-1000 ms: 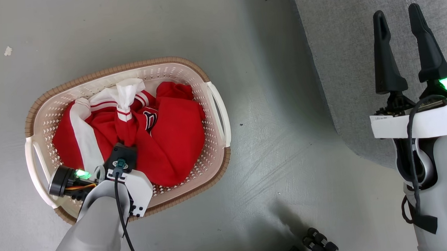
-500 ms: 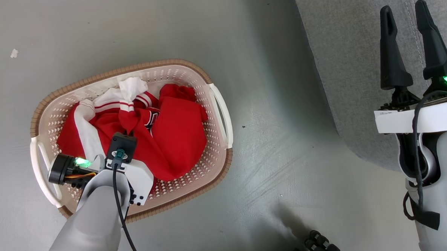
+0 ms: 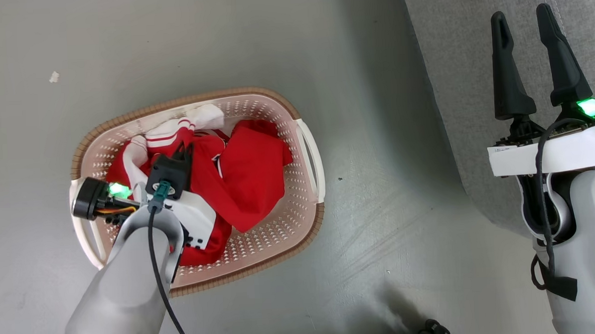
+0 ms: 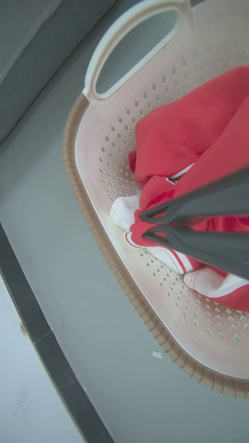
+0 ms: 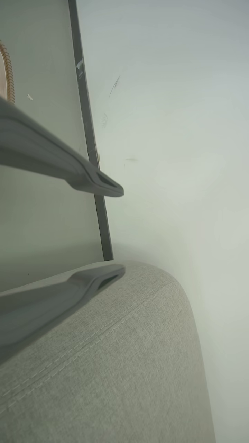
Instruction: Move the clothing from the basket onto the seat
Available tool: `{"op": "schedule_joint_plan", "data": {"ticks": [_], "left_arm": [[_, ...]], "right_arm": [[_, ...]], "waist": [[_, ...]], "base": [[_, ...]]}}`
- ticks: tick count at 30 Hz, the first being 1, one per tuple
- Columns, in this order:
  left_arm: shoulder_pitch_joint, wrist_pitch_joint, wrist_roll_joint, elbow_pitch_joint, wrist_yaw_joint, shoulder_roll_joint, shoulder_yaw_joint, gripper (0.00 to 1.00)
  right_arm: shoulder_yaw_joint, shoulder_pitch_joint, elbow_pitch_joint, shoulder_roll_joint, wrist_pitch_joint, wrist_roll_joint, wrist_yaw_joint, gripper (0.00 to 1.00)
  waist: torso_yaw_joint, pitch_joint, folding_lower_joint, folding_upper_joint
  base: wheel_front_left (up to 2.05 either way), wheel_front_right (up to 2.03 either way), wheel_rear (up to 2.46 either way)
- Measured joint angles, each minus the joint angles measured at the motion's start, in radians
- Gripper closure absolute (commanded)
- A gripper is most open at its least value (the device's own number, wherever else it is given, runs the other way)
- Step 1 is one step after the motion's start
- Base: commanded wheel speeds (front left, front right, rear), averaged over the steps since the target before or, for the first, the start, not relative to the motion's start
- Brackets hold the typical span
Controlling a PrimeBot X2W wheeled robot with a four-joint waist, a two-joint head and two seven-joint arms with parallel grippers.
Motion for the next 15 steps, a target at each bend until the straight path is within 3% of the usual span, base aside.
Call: {"op": "schedule_joint_plan", "data": {"ticks": [15], "left_arm": [[0.064, 0.0, -0.017, -0.354, -0.002, 0.058, 0.073, 1.0]], "right_arm": [[-0.001, 0.002, 0.037, -0.002, 0.0, -0.062, 0.0, 0.0]], "waist": [[0.064, -0.091, 0.0, 0.0]], "base": [[0.0, 0.0, 0.0]]}}
